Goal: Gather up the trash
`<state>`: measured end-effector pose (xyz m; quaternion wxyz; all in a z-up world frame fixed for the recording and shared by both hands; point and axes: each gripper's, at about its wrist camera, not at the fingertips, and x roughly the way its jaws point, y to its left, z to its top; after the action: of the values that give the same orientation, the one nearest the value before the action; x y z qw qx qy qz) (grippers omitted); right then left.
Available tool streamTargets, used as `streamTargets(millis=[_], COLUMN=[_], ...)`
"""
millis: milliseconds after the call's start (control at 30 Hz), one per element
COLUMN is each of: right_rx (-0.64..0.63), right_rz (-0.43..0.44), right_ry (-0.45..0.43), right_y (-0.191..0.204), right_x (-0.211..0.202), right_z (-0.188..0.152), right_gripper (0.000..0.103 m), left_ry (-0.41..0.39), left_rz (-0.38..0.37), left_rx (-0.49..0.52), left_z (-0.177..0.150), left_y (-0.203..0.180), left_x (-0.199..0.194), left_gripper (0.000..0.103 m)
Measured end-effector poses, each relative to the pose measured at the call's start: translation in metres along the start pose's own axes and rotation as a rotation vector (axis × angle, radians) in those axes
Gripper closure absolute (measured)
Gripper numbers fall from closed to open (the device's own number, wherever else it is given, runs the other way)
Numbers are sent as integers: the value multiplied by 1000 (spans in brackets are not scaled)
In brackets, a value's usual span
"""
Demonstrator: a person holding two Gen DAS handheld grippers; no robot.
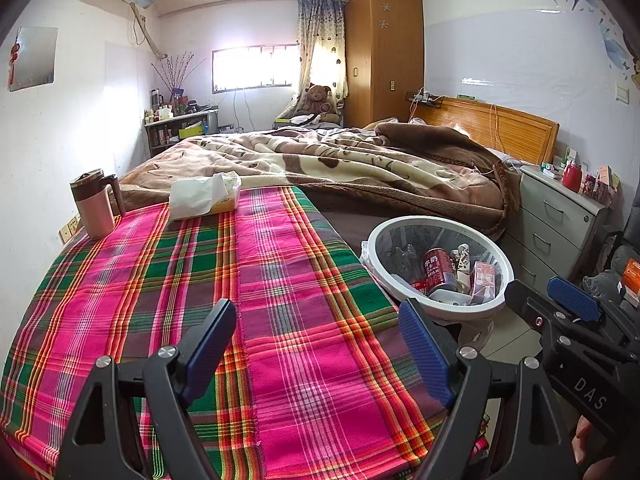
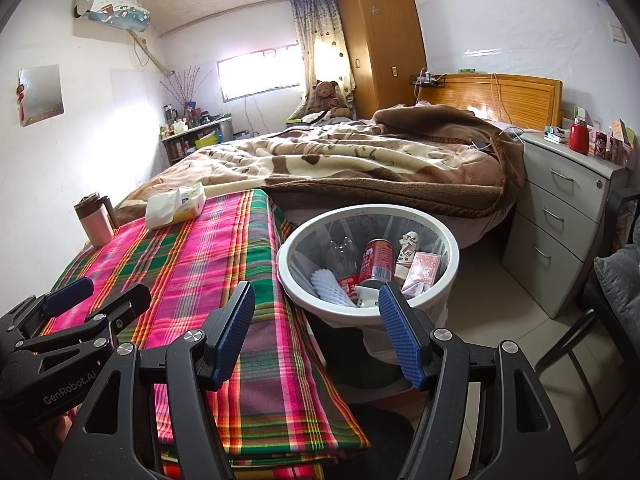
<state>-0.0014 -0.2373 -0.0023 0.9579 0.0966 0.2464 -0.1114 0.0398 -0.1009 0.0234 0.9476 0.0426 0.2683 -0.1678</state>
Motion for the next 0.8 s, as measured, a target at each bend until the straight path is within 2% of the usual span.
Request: streamTargets(millis=[800], right_rx=[-1], right_rz=[2], right_ry=[4], right_y=[2], right_x=[0], right_z=[-1], right_gripper=[37], left_ry=[3], left_rz=[1], left_rx=[-5], left_z=[-1], left_y=[3], left_x=[-2], left_gripper=[18])
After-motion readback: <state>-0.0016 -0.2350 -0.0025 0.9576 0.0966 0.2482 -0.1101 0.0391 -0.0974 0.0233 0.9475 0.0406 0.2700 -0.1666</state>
